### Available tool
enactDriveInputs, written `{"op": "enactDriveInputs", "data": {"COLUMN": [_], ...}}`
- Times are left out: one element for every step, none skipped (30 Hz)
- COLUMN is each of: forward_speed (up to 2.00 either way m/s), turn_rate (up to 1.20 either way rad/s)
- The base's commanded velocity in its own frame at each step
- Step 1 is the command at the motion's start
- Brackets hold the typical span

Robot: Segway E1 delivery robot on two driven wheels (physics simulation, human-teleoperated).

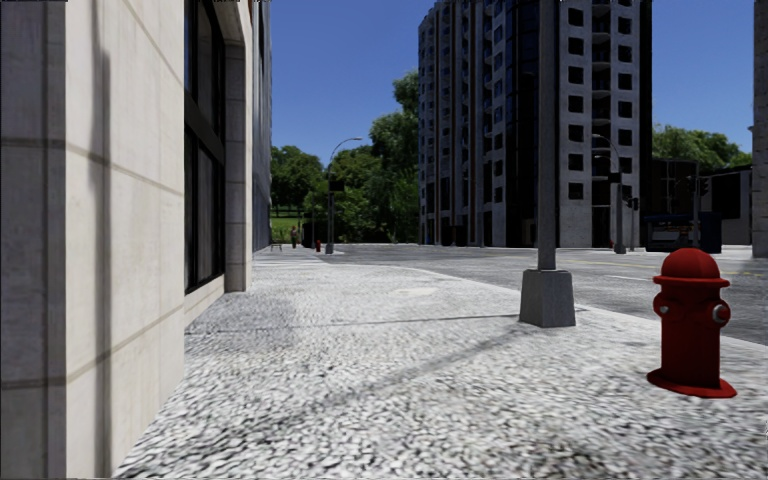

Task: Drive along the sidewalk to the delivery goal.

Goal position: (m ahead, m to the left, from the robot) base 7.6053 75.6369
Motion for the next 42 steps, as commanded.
{"op": "enactDriveInputs", "data": {"forward_speed": [0.55, 0.55, 0.56, 0.58, 0.61, 0.62, 0.64, 0.68, 0.71, 0.71, 0.71, 0.71, 0.72, 0.73, 0.74, 0.74, 0.74, 0.74, 0.74, 0.75, 0.78, 0.79, 0.79, 0.80, 0.80, 0.80, 0.81, 0.84, 0.88, 0.90, 0.90, 0.91, 0.91, 0.91, 0.92, 0.93, 0.93, 0.94, 0.95, 0.95, 0.95, 0.96], "turn_rate": [-0.44, -0.44, -0.44, -0.44, -0.44, -0.44, -0.44, -0.44, -0.44, -0.44, -0.44, -0.44, -0.44, -0.44, -0.44, 0.00, 0.00, 0.00, 0.00, 0.00, 0.00, 0.00, 0.00, 0.00, 0.00, 0.00, 0.00, 0.00, 0.00, 0.00, 0.00, 0.10, 0.10, 0.17, 0.27, 0.34, 0.36, 0.36, 0.36, 0.36, 0.36, 0.36]}}
